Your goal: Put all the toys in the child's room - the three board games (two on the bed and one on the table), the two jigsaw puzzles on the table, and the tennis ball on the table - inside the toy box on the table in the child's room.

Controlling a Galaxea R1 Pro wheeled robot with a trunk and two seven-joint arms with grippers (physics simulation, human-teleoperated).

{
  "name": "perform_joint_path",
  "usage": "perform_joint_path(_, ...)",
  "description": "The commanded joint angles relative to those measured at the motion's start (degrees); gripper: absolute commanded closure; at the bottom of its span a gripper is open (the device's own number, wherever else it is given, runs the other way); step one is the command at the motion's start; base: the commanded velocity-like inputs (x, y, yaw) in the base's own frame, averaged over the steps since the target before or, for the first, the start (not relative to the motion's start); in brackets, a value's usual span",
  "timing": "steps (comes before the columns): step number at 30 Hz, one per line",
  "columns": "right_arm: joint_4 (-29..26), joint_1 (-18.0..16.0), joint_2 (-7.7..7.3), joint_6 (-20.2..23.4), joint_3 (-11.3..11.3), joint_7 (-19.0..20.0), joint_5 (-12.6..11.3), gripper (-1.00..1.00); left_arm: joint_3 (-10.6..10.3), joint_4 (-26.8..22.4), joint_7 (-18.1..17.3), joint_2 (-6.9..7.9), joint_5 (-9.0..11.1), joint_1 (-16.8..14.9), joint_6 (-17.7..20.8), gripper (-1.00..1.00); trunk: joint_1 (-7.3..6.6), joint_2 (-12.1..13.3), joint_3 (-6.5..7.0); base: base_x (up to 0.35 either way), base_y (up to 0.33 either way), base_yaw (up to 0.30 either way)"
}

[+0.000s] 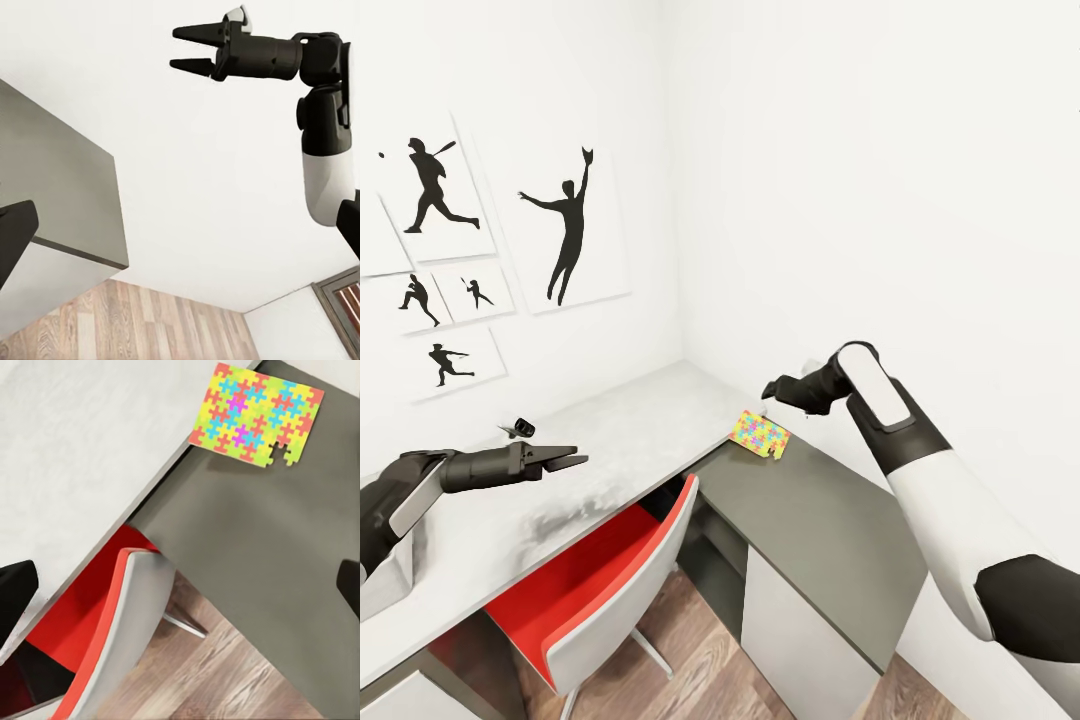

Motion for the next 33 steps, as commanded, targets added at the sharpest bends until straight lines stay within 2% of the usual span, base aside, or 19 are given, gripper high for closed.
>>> perform_joint_path(1, -0.53, -0.04, -0.06, 0.05, 0.20, -0.59, -0.52, -1.00, -0.29, 0.01, -0.13, 0.07, 0.35, -0.09, 0.60, -1.00, 0.04, -0.13, -0.12, 0.000, 0.000, 0.050)
perform_joint_path(11, -2.45, 0.13, -0.16, 0.04, 0.08, -0.60, -0.51, -1.00, -0.29, 0.01, -0.13, 0.07, 0.35, -0.09, 0.60, -1.00, 0.04, -0.13, 0.25, 0.000, 0.000, 0.104)
perform_joint_path(33, -3.08, 0.28, -0.89, 0.06, -0.24, -0.57, -0.51, -1.00, -0.29, 0.01, -0.38, 0.07, 0.57, -0.03, 0.82, -1.00, 0.04, -0.13, 0.29, 0.000, 0.000, 0.006)
